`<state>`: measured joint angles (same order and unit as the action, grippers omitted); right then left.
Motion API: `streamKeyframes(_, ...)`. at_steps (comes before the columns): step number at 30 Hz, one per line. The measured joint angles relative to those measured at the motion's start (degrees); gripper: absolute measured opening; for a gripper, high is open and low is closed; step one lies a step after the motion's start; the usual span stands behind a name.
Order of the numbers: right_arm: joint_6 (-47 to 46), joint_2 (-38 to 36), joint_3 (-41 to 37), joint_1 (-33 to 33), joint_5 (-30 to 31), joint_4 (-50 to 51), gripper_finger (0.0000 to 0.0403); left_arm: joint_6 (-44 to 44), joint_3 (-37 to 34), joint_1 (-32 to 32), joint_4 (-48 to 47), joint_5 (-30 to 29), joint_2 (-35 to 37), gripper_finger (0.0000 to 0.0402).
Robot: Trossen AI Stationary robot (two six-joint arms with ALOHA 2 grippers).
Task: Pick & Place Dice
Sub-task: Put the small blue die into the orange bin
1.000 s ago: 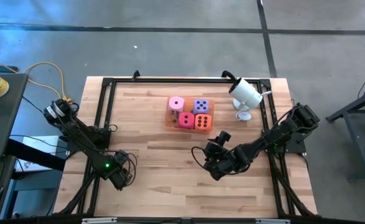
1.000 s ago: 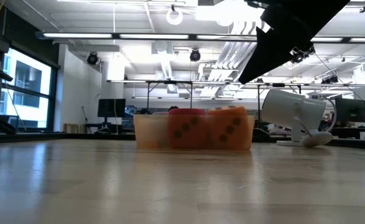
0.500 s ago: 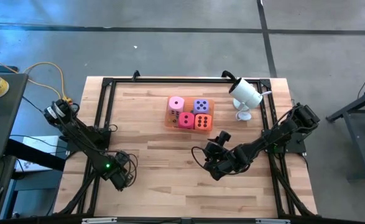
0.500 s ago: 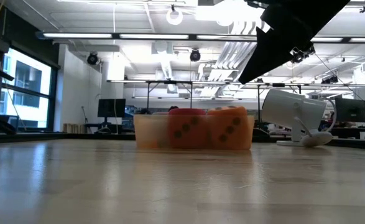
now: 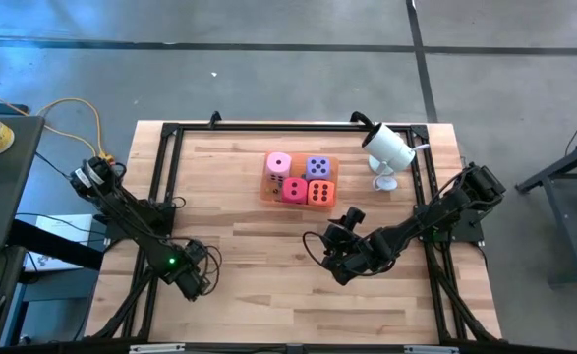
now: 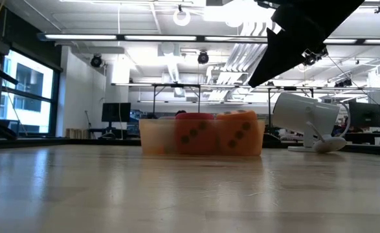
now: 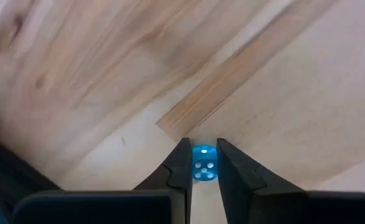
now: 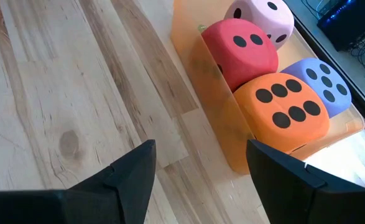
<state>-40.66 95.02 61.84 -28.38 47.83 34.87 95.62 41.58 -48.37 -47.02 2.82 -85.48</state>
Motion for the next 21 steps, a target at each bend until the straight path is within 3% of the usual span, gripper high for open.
streamKeyframes(2, 0.01, 0.00, 0.00, 0.00, 0.00, -0.03, 0.0239, -5.88, 0.16, 1.53, 0.17, -3.23, 0.80, 0.0041)
streamKeyframes(10, 1.96, 0.00, 0.00, -0.12, 0.02, -3.51, 0.0239, -35.65, 6.41, 16.06, 1.17, -33.94, 5.65, 0.0048)
streamKeyframes(13, 3.66, 0.01, 0.00, -0.88, 0.23, -5.99, 0.0239, -51.27, 8.55, 22.87, 11.54, -42.95, 6.66, 0.0047)
streamKeyframes(15, 5.26, 0.01, 0.00, -1.64, 0.22, -7.72, 0.0239, -63.38, 8.85, 28.25, 22.81, -42.32, 6.68, 0.0047)
streamKeyframes(17, 6.40, 0.01, 0.01, -2.32, 0.18, -8.93, 0.0239, -73.35, 8.77, 33.86, 33.02, -36.00, 5.76, 0.0046)
streamKeyframes(19, 6.51, 0.00, 0.02, -2.76, 0.15, -9.15, 0.0239, -80.10, 8.77, 38.75, 41.70, -30.44, 4.91, 0.0046)
streamKeyframes(21, 6.47, 0.00, 0.02, -2.94, 0.19, -9.01, 0.0239, -82.70, 8.77, 42.65, 46.19, -28.46, 4.82, 0.0046)
